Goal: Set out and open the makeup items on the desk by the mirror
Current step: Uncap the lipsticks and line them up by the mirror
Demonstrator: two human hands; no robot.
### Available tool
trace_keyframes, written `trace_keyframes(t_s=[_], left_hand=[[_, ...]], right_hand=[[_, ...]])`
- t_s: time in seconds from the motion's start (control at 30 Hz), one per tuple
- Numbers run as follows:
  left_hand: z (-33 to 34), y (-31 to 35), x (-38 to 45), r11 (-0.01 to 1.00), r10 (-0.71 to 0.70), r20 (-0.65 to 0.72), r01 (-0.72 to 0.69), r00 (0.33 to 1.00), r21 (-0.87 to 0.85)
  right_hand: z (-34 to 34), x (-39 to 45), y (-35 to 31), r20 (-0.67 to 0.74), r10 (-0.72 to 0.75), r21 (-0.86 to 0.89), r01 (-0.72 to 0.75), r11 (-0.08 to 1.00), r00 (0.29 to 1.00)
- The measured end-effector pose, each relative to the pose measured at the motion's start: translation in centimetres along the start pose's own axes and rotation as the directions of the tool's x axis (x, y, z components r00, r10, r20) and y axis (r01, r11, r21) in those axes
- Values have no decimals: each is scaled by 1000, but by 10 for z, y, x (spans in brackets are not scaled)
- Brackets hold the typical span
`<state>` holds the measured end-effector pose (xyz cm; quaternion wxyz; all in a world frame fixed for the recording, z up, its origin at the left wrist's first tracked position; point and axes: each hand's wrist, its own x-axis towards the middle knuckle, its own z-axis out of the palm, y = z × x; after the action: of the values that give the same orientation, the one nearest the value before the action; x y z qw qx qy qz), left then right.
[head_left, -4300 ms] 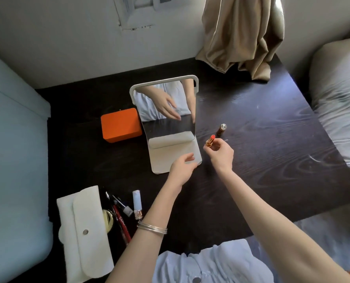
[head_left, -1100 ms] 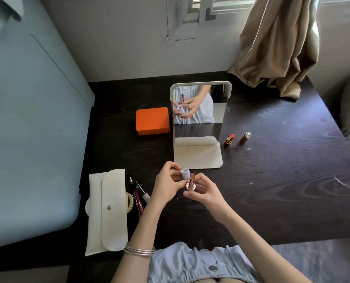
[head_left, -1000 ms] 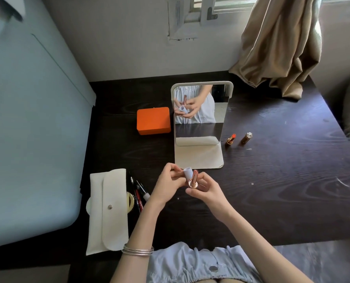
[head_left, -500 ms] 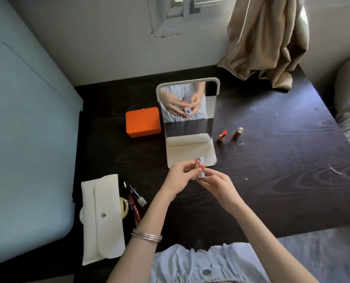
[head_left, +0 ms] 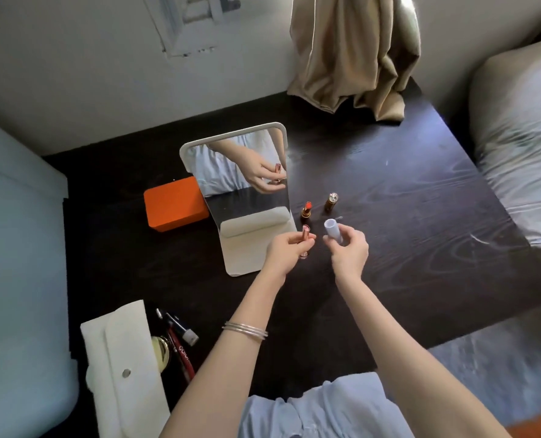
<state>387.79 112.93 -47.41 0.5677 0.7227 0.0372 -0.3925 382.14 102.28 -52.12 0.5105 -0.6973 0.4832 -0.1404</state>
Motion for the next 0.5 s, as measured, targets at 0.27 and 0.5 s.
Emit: trace_keyframes(t_s=[0.27, 0.5], left_hand=[[-3, -14, -1, 996, -54, 54, 49, 997, 79], [-9, -26, -7, 993, -115, 32, 114, 993, 32]], right_hand=[[10, 39, 7, -88, -39, -99, 30, 995, 995], [14, 48, 13, -68, -75, -256, 56, 965, 995]])
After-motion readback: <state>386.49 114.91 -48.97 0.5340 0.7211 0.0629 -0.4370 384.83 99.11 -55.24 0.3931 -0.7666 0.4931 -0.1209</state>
